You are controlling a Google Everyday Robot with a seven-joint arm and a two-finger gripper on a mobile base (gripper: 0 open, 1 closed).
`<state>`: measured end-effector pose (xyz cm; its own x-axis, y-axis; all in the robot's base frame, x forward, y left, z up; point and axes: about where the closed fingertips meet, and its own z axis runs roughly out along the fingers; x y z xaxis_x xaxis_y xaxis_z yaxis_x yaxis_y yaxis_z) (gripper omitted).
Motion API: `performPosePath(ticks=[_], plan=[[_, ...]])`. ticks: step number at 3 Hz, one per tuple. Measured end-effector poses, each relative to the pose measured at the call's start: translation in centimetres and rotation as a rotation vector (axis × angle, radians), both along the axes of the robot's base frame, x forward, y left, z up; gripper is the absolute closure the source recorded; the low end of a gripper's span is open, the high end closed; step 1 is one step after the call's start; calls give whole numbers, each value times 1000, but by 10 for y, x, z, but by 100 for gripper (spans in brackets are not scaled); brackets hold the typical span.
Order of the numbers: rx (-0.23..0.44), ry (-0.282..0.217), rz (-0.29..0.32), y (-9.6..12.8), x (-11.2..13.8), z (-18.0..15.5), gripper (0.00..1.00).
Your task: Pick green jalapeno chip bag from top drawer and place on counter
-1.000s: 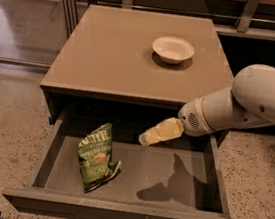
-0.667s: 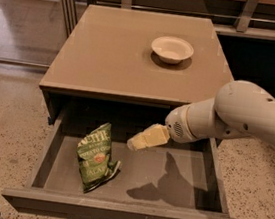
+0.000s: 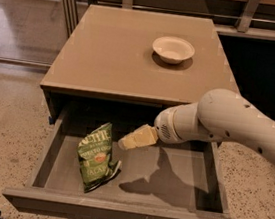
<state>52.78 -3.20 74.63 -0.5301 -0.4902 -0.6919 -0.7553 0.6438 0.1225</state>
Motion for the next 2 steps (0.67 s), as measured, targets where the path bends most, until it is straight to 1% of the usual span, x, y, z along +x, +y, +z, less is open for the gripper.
performPosePath(ticks=[1, 2], plan=[[38, 0, -25, 5, -5, -12, 0], [124, 34, 33, 49, -9, -32, 0]])
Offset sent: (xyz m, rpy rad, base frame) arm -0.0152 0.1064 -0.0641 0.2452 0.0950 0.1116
